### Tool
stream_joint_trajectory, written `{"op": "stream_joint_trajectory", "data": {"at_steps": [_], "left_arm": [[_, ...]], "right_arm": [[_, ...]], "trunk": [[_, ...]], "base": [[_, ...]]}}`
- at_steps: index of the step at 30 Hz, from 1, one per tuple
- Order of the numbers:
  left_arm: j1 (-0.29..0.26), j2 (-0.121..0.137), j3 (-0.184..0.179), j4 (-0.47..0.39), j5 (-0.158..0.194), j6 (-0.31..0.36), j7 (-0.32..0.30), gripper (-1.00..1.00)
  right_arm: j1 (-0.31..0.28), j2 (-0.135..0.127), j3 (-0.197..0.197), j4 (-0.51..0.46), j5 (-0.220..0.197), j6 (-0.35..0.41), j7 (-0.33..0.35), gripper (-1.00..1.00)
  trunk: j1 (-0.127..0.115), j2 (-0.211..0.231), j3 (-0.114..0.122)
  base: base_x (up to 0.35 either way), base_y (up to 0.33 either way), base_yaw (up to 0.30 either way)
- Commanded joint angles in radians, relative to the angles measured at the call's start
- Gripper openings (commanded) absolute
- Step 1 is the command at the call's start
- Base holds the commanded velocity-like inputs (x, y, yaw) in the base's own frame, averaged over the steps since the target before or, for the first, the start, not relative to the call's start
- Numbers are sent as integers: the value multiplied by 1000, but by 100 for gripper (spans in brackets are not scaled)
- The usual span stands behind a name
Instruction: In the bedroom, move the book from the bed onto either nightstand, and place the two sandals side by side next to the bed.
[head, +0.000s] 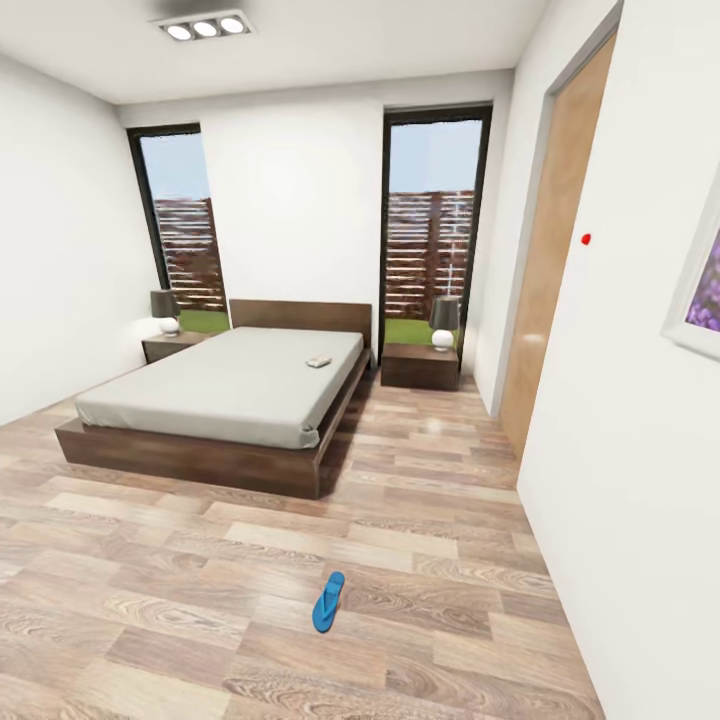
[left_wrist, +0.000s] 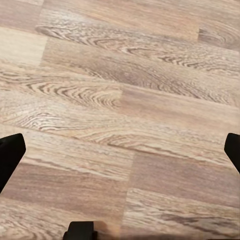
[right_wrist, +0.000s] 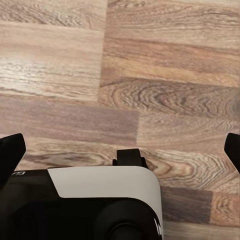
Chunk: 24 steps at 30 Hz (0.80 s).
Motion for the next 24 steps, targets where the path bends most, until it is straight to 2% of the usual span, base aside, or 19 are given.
{"op": "stream_joint_trajectory", "data": {"at_steps": [1, 24], "left_arm": [[0, 0, 0, 1, 2, -3, 0, 100], [-1, 0, 0, 1, 2, -3, 0, 100]], "right_arm": [[0, 0, -3, -1, -1, -1, 1, 100], [0, 2, -2, 0, -1, -1, 1, 100]], "trunk": [[0, -1, -3], [0, -1, -39]], "base": [[0, 0, 0], [0, 0, 0]]}}
